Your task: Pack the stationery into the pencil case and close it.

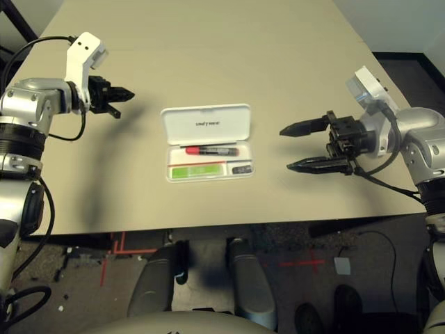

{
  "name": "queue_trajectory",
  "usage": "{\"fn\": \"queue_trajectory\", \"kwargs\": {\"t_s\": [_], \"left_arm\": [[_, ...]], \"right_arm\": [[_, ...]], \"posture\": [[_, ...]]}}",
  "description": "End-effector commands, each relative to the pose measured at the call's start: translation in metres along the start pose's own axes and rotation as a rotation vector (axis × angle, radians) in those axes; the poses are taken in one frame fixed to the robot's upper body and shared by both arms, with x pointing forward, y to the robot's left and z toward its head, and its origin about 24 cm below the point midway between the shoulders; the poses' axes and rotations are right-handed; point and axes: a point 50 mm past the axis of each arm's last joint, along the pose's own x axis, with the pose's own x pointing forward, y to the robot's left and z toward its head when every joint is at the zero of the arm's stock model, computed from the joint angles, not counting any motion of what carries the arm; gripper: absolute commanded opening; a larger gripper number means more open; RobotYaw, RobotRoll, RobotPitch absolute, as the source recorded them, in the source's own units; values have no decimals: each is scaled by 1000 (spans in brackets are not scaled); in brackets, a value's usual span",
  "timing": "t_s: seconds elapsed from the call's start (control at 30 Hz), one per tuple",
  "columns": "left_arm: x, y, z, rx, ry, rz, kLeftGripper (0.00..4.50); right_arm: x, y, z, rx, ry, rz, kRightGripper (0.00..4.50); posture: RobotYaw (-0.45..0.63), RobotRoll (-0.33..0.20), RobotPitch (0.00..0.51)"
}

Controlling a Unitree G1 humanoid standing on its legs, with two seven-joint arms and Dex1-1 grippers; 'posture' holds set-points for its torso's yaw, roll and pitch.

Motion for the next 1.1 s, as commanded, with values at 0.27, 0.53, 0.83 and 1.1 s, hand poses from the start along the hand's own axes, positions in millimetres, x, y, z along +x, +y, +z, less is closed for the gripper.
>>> {"fn": "queue_trajectory", "kwargs": {"t_s": [0.27,0.53,0.83,1.1], "left_arm": [[27,-49,29,183,-31,-317,47],[17,-67,34,296,8,-457,47],[8,-99,31,377,45,-605,47],[14,-127,20,388,67,-690,47]], "right_arm": [[-1,6,3,-7,-25,11,4500],[-2,9,2,22,-40,14,4500],[1,7,1,20,-49,16,4500],[-3,10,0,9,-42,7,4500]], "posture": [[-83,0,197],[-90,0,200],[-76,0,194],[-89,0,191]]}}
